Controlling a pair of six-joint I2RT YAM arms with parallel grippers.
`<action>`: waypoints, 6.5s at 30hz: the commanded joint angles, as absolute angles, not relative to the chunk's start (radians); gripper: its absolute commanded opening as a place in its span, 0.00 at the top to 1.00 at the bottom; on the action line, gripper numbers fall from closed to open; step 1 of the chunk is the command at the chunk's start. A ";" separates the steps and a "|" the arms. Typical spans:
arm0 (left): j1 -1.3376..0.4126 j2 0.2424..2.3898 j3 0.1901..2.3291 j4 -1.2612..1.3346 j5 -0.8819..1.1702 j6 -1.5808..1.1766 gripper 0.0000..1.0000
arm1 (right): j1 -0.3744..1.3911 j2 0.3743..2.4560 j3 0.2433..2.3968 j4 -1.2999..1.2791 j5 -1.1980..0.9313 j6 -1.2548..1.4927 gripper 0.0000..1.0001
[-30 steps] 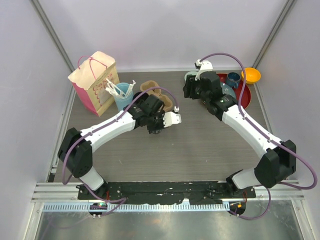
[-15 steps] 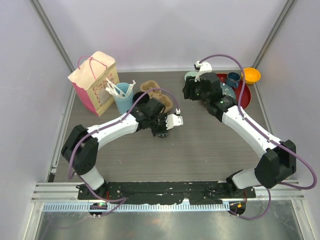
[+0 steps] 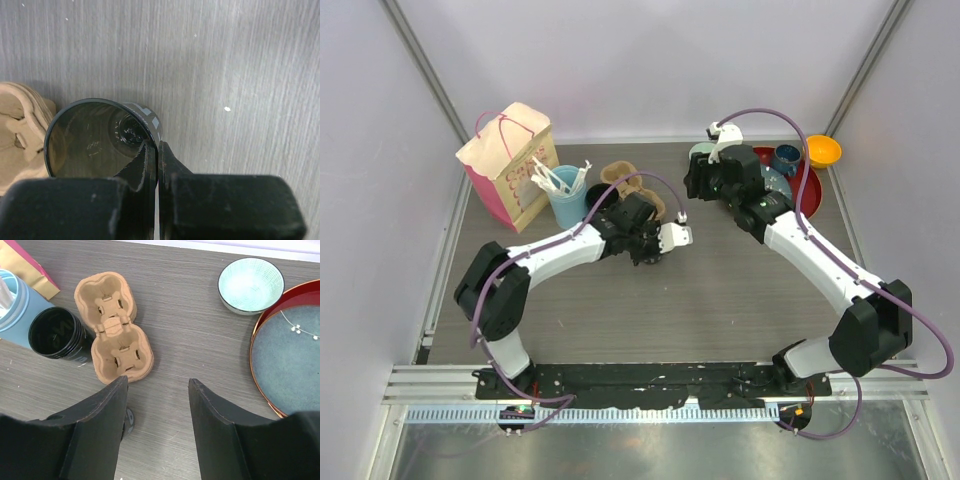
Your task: Pack the takeout coffee
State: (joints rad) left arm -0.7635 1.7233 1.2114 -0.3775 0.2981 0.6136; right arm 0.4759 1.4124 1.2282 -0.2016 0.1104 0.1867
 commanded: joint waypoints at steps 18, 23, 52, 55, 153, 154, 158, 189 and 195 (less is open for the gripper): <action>-0.762 1.928 1.520 -0.535 0.360 0.595 0.65 | 0.367 1.364 1.246 -0.275 0.167 0.187 0.41; -0.762 1.873 1.566 -0.578 0.357 0.566 0.43 | 0.367 1.379 1.250 -0.272 0.143 0.187 0.41; -0.466 1.951 1.784 -0.735 0.061 0.503 0.61 | 0.367 1.388 1.175 -0.249 0.025 0.169 0.41; -0.468 1.967 1.792 -0.755 0.092 0.496 0.61 | 0.368 1.391 1.173 -0.249 0.025 0.167 0.41; -0.474 1.779 1.577 -0.601 0.140 0.360 1.00 | 0.517 1.724 1.215 0.179 -0.241 0.612 0.47; -0.476 1.773 1.577 -0.598 0.129 0.365 1.00 | 0.529 1.738 1.230 0.196 -0.245 0.618 0.47; -0.503 1.715 1.531 -0.546 0.101 0.419 1.00 | 0.538 1.785 1.243 0.239 -0.261 0.646 0.47; -0.620 1.505 1.509 -0.567 -0.091 0.523 1.00 | 0.541 1.692 1.243 0.178 -0.219 0.560 0.47; -0.672 1.433 1.555 -0.673 -0.077 0.548 1.00 | 0.522 1.626 1.243 0.143 -0.203 0.525 0.47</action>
State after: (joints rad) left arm -0.6296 1.5223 1.4883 -0.5930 -0.0998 0.5320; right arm 0.5346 1.7199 1.2026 0.1452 -0.2310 0.5709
